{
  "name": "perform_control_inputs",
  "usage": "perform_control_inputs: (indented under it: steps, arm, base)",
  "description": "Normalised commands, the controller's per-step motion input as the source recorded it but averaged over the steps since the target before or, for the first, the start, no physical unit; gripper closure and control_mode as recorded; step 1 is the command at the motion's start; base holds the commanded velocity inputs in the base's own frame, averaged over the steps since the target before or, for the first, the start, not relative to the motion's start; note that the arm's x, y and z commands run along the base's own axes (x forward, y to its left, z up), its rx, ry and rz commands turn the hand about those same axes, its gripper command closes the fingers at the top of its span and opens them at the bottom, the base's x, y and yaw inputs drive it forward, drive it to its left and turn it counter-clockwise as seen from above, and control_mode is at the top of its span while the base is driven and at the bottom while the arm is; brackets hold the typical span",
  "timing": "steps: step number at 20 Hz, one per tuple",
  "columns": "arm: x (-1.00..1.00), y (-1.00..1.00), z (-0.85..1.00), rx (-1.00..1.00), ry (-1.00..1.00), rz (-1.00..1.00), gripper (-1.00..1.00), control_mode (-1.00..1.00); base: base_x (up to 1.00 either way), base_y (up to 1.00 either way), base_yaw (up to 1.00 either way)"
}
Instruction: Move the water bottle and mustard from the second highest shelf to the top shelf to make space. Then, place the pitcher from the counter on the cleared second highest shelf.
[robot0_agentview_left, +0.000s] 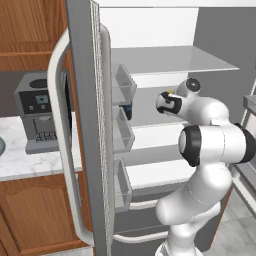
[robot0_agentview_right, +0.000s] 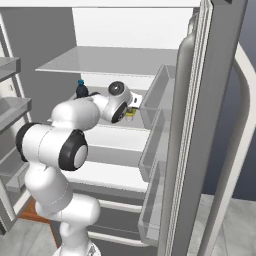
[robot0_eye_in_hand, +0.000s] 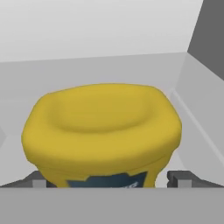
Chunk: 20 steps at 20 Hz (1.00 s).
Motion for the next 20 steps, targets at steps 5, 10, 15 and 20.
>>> perform_control_inputs:
  steps: [5, 10, 15, 20]
  arm:
    - [0.1, 0.0, 0.0, 0.0, 0.0, 0.0, -1.0, -1.0]
    - [0.09, 0.0, -0.03, 0.0, 0.0, 0.0, -1.0, -1.0]
    - [0.02, 0.0, -0.04, 0.0, 0.0, 0.0, 1.0, -1.0]
    - [0.0, 0.0, 0.0, 0.0, 0.0, 0.0, 1.0, -1.0]
  base:
    - [0.0, 0.0, 0.0]
    - [0.0, 0.0, 0.0]
    - [0.0, 0.0, 0.0]
    - [0.0, 0.0, 0.0]
